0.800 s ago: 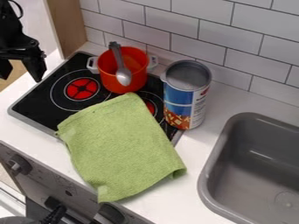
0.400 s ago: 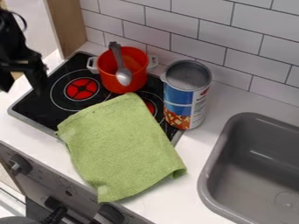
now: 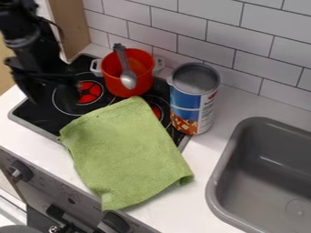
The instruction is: Take the yellow clothe from right burner to the left burner
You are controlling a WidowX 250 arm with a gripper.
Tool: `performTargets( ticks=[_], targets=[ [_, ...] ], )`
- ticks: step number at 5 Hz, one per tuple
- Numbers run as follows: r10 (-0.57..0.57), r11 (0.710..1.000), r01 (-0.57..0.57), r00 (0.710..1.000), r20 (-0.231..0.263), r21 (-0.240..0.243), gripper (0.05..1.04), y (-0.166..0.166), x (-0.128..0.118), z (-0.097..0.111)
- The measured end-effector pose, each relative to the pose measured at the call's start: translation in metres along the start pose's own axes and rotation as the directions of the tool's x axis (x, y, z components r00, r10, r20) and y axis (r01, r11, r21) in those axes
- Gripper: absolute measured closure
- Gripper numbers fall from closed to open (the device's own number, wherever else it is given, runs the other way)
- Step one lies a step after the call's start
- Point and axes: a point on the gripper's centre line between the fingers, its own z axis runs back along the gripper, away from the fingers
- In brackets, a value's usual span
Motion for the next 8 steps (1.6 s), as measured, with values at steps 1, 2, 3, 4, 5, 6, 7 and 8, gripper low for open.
performTargets(
  ticks=[1, 2, 3, 4, 5, 6, 7, 8],
  targets=[
    [-0.035, 0.999, 0.034, 0.999, -0.007, -0.014, 0.249, -0.035, -0.007, -0.004],
    [-0.099, 0.995, 0.099, 0.995, -0.023, 0.000, 0.542, -0.062, -0.013, -0.011],
    [-0.144, 0.990, 0.144, 0.988, -0.049, -0.008, 0.810, -0.082, -0.014, -0.019],
    [-0.185, 0.982, 0.184, 0.982, -0.037, -0.038, 0.984, -0.086, -0.014, -0.030],
    [-0.122, 0.989, 0.116, 0.991, -0.062, -0.088, 1.031, -0.082, -0.016, -0.043],
    [-0.085, 0.993, 0.078, 0.993, -0.081, -0.086, 1.031, -0.073, -0.017, -0.050],
    [-0.054, 0.996, 0.048, 0.995, -0.081, -0.068, 1.031, -0.065, -0.016, -0.055],
    [0.006, 1.000, -0.008, 0.996, -0.094, -0.020, 1.031, -0.056, -0.015, -0.060]
  ],
)
